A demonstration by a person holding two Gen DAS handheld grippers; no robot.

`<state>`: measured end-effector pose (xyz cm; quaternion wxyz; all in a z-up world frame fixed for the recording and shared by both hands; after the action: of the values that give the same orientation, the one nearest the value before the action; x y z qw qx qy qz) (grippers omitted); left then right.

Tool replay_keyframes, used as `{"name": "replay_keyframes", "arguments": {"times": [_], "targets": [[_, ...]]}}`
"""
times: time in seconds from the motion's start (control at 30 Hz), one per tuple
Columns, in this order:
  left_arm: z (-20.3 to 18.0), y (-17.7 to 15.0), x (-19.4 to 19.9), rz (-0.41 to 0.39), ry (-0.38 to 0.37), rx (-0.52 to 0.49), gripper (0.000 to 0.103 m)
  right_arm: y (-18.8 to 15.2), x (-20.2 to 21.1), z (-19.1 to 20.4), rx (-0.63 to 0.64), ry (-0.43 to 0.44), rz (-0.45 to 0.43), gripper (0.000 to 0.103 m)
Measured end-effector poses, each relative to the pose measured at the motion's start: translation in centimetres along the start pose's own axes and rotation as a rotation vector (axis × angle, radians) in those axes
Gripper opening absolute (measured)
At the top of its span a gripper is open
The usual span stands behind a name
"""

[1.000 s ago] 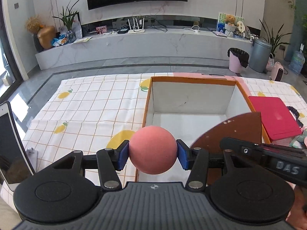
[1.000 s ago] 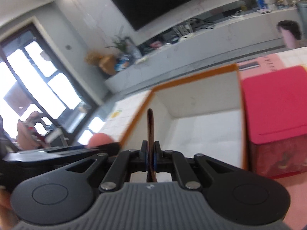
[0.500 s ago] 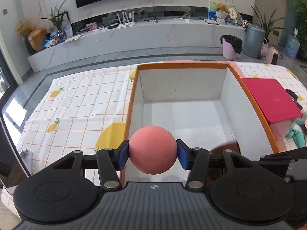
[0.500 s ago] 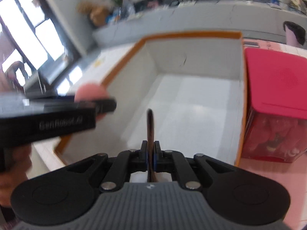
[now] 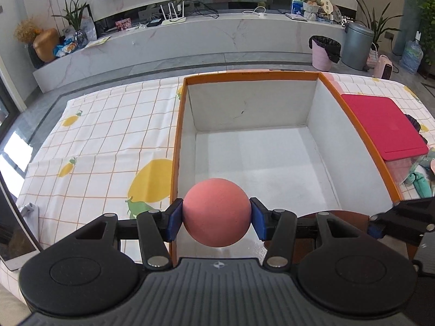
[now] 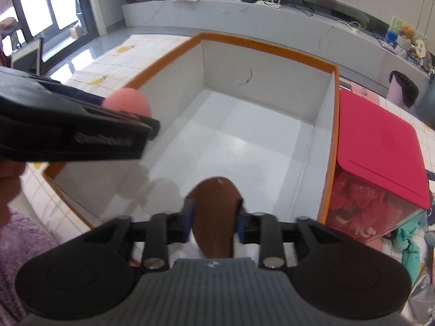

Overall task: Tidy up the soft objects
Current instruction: 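Open the right gripper to drop the brown felt piece into the box, then open the left gripper to drop the pink ball into the box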

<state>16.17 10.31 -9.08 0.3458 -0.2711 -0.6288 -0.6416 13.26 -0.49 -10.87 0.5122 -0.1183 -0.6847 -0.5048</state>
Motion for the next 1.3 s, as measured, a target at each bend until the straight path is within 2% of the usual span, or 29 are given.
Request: {"name": "replay_keyframes", "arguments": {"times": [0.07, 0.1, 0.13, 0.27, 0.43, 0.63, 0.83, 0.9, 1.07, 1.3], "targets": [[-0.2, 0.0, 0.1, -0.002, 0.001, -0.009, 0.059, 0.1, 0.6, 0.3, 0.001, 0.019, -0.01, 0.05], [-0.3, 0.0, 0.1, 0.0, -0.004, -0.01, 0.059, 0.3, 1.0, 0.4, 0.001, 0.031, -0.015, 0.068], [-0.4, -0.1, 0.1, 0.005, -0.01, -0.011, 0.059, 0.5, 1.2, 0.4, 0.002, 0.036, -0.018, 0.079], [-1.0, -0.4, 0.1, 0.026, -0.029, -0.048, 0.059, 1.0, 2.7, -0.6, 0.016, -0.051, -0.072, 0.079], [-2.2, -1.3, -0.1, 0.076, -0.072, -0.105, 0.059, 1.6, 4.0, -2.3, 0.008, -0.033, -0.076, 0.079], [-1.9, -2.7, -1.9, 0.16, -0.019, -0.14, 0.059, 1.3, 5.1, -2.2, 0.064, -0.016, -0.087, 0.079], [-3.0, -3.7, -2.3, 0.192, 0.001, -0.227, 0.059, 1.3, 6.1, -3.1, 0.066, -0.014, -0.096, 0.079], [-3.5, -4.1, -2.5, 0.202, 0.013, -0.258, 0.059, 1.3, 6.4, -4.1, 0.047, -0.028, -0.104, 0.079], [-3.5, -4.2, -2.8, 0.211, 0.033, -0.259, 0.06, 1.5, 6.6, -6.8, -0.046, -0.056, -0.117, 0.079], [-3.6, -4.3, -3.1, 0.214, 0.079, -0.264, 0.07, 1.4, 6.9, -7.0, -0.066, -0.04, -0.128, 0.079]]}}
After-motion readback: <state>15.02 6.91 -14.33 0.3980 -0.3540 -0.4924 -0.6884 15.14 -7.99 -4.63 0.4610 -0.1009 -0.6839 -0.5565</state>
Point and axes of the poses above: each gripper's, at about its wrist camera, not at the fingertips, and x roughly against the way its jaws point, z to its left, y to its top, the point moved 10 cm from there along -x, roughly the way its jaws point, and after that the axes turned 2 degrees about x, right-handed, at the moved point
